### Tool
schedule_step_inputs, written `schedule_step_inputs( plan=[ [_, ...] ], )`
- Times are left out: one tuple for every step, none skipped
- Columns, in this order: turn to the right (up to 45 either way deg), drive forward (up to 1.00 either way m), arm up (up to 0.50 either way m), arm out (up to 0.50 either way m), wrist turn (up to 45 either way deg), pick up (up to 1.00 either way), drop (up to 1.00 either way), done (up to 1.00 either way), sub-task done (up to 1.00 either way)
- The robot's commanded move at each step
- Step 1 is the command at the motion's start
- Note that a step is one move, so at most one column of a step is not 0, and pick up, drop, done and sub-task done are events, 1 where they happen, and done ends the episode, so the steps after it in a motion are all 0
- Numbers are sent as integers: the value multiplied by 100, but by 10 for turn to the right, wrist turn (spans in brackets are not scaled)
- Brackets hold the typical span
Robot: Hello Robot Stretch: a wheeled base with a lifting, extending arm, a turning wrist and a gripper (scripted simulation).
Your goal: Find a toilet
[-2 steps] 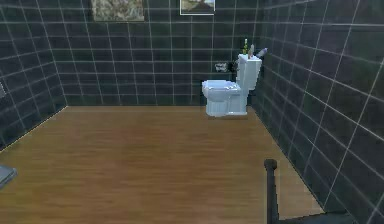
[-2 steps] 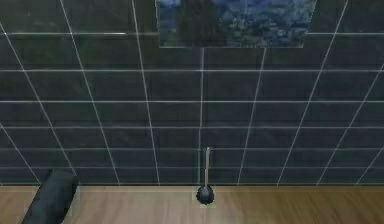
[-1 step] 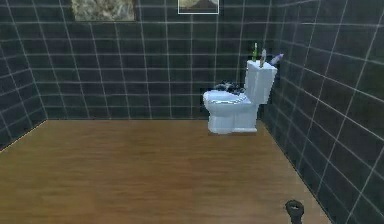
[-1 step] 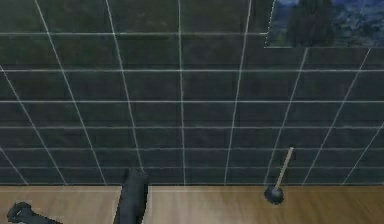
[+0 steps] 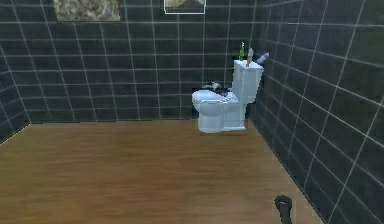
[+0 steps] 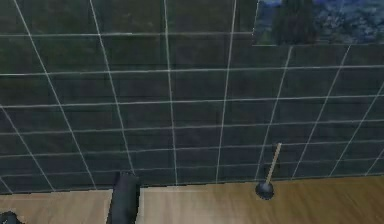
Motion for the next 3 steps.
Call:
schedule_step_inputs(
  plan=[
    [0,100,0,0,0,0,0,0,0],
    [30,0,0,0,0,0,0,0,0],
    [0,55,0,0,0,0,0,0,0]
  ],
)
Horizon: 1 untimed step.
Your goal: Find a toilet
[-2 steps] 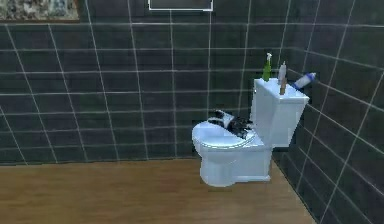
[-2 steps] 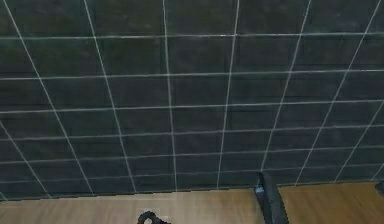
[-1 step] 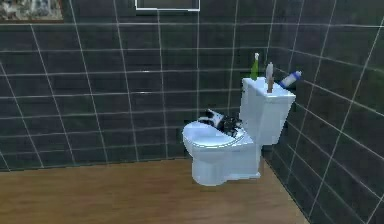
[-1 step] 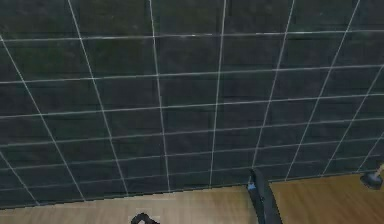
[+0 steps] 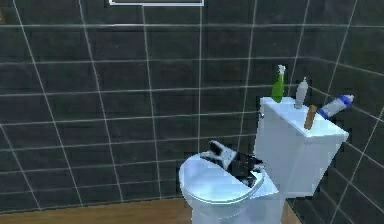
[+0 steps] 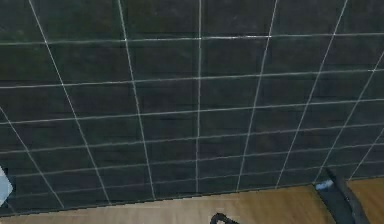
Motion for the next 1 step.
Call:
schedule_step_inputs(
  plan=[
    [90,0,0,0,0,0,0,0,0]
  ],
)
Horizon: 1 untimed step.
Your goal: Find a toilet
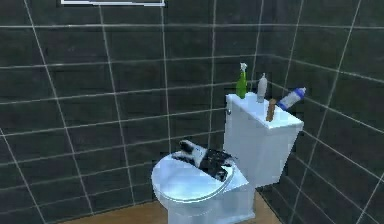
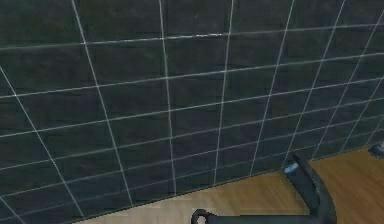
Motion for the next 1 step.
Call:
schedule_step_inputs(
  plan=[
    [0,0,0,0,0,0,0,100,0]
  ],
)
